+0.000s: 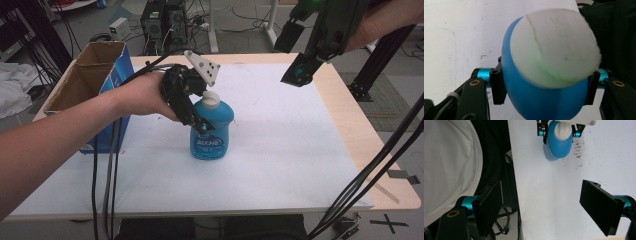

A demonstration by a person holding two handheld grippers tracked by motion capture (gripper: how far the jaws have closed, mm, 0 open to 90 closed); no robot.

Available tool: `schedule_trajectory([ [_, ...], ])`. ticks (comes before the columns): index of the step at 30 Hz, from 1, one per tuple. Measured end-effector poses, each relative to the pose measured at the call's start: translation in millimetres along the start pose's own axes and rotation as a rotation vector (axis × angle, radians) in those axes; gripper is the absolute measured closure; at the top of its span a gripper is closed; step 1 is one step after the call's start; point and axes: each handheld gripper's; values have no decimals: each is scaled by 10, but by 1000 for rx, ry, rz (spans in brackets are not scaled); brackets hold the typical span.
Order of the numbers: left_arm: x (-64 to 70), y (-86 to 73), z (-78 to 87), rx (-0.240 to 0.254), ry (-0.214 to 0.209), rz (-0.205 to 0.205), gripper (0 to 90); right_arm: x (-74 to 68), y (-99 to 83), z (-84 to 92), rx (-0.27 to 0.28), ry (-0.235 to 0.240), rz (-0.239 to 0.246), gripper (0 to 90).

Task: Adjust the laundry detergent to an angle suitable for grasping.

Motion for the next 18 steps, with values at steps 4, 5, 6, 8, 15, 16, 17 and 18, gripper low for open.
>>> schedule_trajectory([
  [4,17,-39,20,-21,6,5,376,6,13,-5,4,1,3,178],
  [5,24,-47,23,-24,11,9,375,6,16,-5,4,0,2,178],
  [6,26,-51,26,-27,13,11,376,5,21,-6,3,-1,2,178],
  [8,33,-53,28,-30,16,17,376,4,29,-10,4,-1,3,178],
  [15,47,-33,21,-48,19,34,345,-6,39,-14,1,2,2,178],
  [16,53,-29,24,-52,19,33,336,-5,38,-14,2,2,5,178],
  [17,64,-25,25,-57,17,45,330,-8,36,-12,0,3,1,178],
  [18,68,-21,28,-63,16,56,306,-6,34,-10,1,2,2,178],
])
Point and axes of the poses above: each handheld gripper's, and its own axes: z roughly backward along the jaws, y roughly out of its top, x roughly to its right, and after that the axes turned 3 degrees about -x, right-handed
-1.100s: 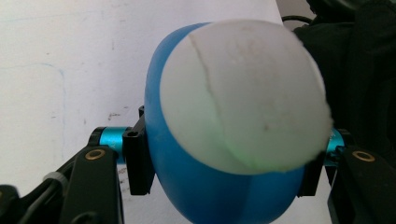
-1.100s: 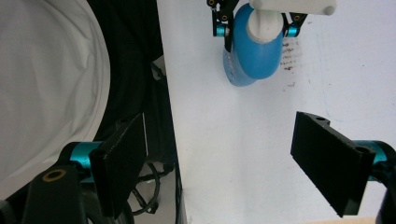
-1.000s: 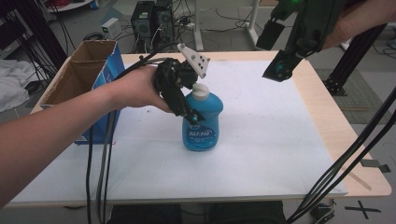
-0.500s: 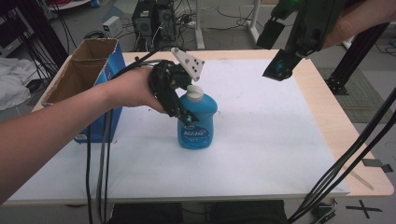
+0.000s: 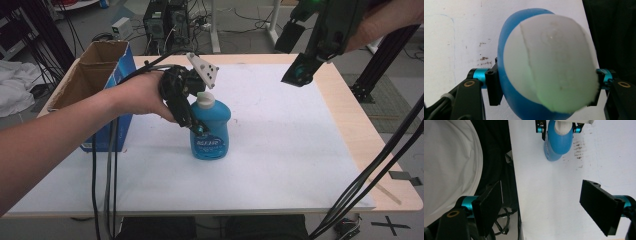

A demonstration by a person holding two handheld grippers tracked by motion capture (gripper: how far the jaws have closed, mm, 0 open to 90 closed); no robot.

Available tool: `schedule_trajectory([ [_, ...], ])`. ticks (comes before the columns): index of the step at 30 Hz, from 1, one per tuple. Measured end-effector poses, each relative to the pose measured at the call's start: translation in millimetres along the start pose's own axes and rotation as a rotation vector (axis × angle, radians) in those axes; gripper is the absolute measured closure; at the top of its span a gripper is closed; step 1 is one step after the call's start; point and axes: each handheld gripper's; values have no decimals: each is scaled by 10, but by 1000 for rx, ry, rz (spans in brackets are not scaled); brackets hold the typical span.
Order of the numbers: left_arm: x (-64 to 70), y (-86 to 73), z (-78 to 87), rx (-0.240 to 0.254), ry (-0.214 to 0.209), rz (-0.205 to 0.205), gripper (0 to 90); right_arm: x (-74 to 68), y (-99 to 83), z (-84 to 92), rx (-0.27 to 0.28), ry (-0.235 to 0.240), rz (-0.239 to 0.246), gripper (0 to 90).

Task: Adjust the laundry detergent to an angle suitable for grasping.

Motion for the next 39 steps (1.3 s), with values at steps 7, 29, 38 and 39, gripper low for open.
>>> schedule_trajectory([
  [7,35,-15,205,-32,33,78,225,-2,-4,5,3,-1,6,178],
  [29,-154,-91,1388,-99,279,393,196,62,15,-11,7,-3,-2,178],
  [38,-164,-114,1503,-133,348,465,172,110,43,-32,5,0,-1,178],
  [39,-163,-115,1513,-132,350,469,171,116,49,-36,4,-1,1,178],
])
Point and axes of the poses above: each handheld gripper's, and its own axes: z roughly backward along the jaws, y roughly out of its top, x roughly to its right, and after that the axes turned 3 degrees about -x, right-handed
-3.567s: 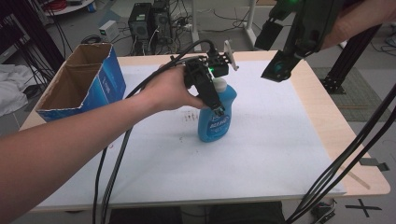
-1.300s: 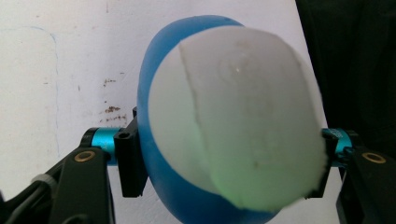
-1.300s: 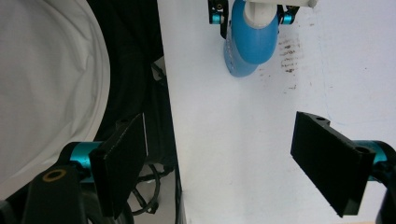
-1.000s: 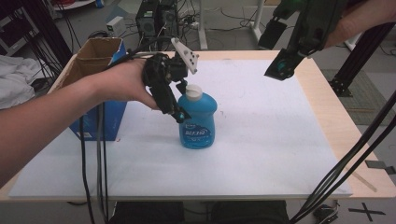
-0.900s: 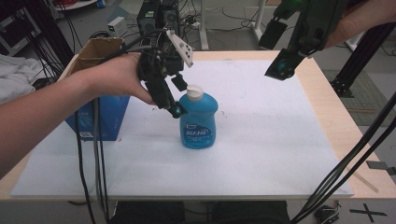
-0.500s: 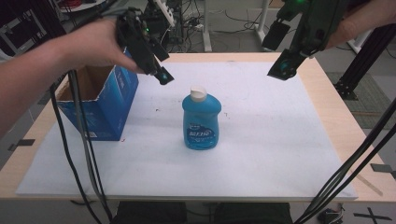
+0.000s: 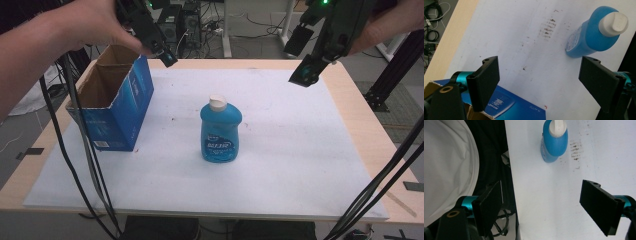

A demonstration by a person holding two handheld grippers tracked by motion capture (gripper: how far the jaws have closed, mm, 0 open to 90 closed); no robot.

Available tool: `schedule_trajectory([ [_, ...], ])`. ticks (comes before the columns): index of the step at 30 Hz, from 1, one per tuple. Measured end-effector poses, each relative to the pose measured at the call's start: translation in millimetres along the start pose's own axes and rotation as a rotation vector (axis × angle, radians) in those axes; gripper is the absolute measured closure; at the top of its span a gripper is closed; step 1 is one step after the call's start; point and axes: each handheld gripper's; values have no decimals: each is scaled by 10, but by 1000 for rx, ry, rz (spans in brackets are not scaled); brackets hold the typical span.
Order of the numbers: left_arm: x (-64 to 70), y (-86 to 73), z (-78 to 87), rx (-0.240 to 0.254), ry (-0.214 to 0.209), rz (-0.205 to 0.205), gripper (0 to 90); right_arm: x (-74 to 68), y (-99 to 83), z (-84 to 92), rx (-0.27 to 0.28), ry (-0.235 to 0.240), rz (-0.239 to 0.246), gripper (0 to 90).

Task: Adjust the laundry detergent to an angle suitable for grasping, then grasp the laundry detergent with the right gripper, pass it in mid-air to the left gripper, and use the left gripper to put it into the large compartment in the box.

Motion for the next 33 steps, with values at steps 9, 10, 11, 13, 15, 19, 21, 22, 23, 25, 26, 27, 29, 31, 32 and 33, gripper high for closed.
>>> schedule_trajectory([
  [9,-9,17,96,3,14,0,171,28,18,-8,1,6,-3,178],
  [10,-5,20,104,0,16,-2,171,29,18,-8,3,4,-1,178],
  [11,-3,23,111,-1,16,-5,172,29,16,-5,3,4,-2,178],
  [13,-1,28,122,-4,13,-11,171,31,11,-2,6,3,-6,178],
  [15,-1,31,138,-4,14,-14,171,36,6,4,5,2,-9,178],
  [19,3,33,148,-5,6,-23,171,52,-4,2,10,0,-11,178],
  [21,3,29,142,-9,7,-22,172,70,-13,4,11,-1,-17,178],
  [22,4,26,142,-13,6,-23,171,76,-17,1,14,-1,-21,178],
  [23,3,22,141,-15,2,-26,172,81,-21,-2,18,-2,-24,178],
  [25,4,18,147,-15,2,-28,172,90,-27,-6,20,-2,-23,178],
  [26,3,16,149,-15,1,-28,172,95,-29,-8,20,1,-26,178],
  [27,0,14,152,-18,1,-30,171,101,-30,-11,23,-4,-25,178],
  [29,2,12,149,-21,0,-30,172,112,-33,-9,25,-8,-28,178],
  [31,3,12,145,-19,-2,-33,171,121,-39,-7,29,-7,-30,178],
  [32,6,12,144,-19,-5,-34,171,128,-45,-7,28,-8,-34,178],
  [33,7,13,143,-18,-4,-35,171,137,-49,-9,29,-9,-34,178],
])
Point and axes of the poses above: each handheld gripper's, and its own axes: z roughly backward along the jaws, y roughly out of its top, x roughly to its right, and after that the axes turned 3 degrees about -x, right-handed
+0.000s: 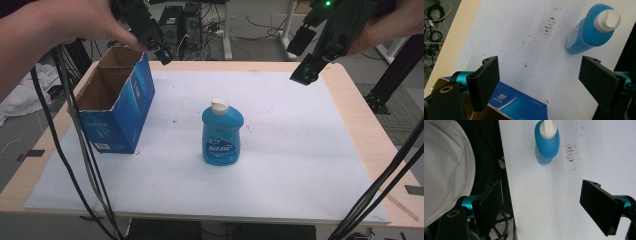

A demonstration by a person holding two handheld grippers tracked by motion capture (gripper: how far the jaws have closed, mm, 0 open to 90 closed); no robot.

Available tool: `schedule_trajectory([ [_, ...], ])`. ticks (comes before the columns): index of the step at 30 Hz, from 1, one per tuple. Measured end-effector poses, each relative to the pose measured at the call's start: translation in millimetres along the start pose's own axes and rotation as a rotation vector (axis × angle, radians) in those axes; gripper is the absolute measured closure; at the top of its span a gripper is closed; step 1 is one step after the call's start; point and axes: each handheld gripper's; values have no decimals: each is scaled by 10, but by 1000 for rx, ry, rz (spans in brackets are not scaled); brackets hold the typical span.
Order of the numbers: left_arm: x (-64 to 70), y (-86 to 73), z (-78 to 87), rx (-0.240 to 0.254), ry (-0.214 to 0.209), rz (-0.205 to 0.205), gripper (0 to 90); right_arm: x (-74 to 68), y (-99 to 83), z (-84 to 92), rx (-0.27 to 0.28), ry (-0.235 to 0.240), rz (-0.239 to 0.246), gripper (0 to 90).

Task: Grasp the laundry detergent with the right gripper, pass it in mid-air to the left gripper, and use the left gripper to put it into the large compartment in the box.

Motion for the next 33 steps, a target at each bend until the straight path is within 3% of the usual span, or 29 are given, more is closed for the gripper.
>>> schedule_trajectory([
  [17,-10,7,-26,0,-21,-24,171,153,-144,-154,54,-19,-17,178],
  [28,8,2,-27,-7,-27,-42,171,260,-272,-403,101,3,-42,178],
  [33,15,-10,-14,-7,-28,-44,171,299,-311,-535,133,8,-31,177],
])
Point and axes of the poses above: each handheld gripper's, and its own axes: z roughly backward along the jaws, y roughly out of its top, x roughly to its right, and after that the axes turned 3 degrees about -x, right-handed
